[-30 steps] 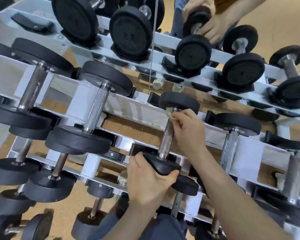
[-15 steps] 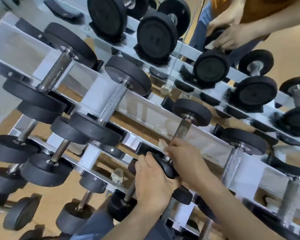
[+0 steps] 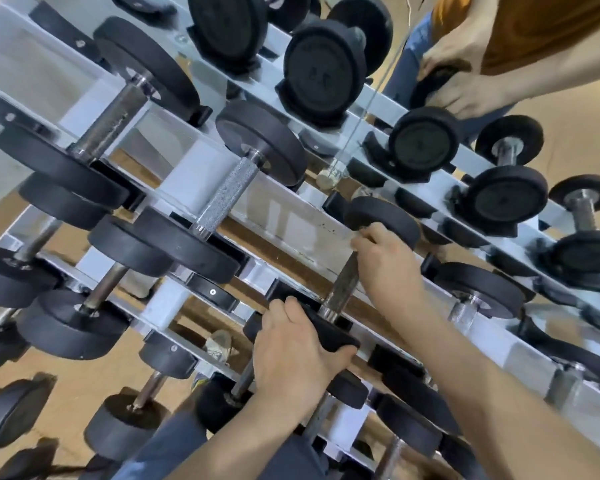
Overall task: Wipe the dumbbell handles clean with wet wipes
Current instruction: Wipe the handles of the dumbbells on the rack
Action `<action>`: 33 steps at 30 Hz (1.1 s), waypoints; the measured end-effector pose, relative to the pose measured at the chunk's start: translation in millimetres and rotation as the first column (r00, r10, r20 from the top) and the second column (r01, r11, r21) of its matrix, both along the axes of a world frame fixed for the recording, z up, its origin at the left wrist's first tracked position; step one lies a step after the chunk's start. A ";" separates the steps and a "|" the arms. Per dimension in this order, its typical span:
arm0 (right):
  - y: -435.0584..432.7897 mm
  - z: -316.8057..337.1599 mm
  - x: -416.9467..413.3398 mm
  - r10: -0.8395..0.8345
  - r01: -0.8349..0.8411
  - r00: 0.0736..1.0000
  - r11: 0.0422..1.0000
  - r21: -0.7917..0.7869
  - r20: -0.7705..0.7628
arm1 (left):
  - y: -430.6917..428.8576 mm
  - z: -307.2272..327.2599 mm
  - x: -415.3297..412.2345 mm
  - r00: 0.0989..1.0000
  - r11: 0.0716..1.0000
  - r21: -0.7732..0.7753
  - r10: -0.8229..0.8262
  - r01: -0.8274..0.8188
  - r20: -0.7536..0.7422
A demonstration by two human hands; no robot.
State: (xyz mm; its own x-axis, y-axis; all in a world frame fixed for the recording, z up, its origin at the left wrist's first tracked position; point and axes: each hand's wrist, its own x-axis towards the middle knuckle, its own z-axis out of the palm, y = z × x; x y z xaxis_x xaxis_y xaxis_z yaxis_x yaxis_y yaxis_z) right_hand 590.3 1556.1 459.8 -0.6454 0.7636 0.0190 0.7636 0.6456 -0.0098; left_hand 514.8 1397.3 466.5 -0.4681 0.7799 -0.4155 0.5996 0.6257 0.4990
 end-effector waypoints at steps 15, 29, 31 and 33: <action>-46.5 -3.5 -7.5 -0.664 0.217 0.530 0.707 -0.673 -0.527 | 80.3 -3.6 -30.5 0.960 0.948 0.291 -0.190 0.126 0.205; -25.5 -25.4 -8.0 -0.862 0.364 0.187 0.507 -0.781 -0.472 | 148.4 -29.2 -34.7 0.967 0.971 0.209 0.066 -0.119 0.248; -25.5 -30.0 -7.3 -0.868 0.351 0.160 0.494 -0.795 -0.469 | 144.0 -26.2 -26.9 0.937 0.963 0.188 0.127 -0.195 0.324; -25.2 -35.7 -7.2 -0.884 0.330 0.123 0.465 -0.821 -0.451 | 136.0 -19.9 -16.5 0.900 0.938 0.225 0.154 -0.263 0.408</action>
State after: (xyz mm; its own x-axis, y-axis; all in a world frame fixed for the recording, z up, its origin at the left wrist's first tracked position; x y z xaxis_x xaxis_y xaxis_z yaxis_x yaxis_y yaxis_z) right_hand 583.0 1530.9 424.1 0.1904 0.9248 -0.3294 0.2978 -0.3741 -0.8783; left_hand 498.3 1533.4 446.6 -0.4812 0.7883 -0.3835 0.2015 0.5252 0.8267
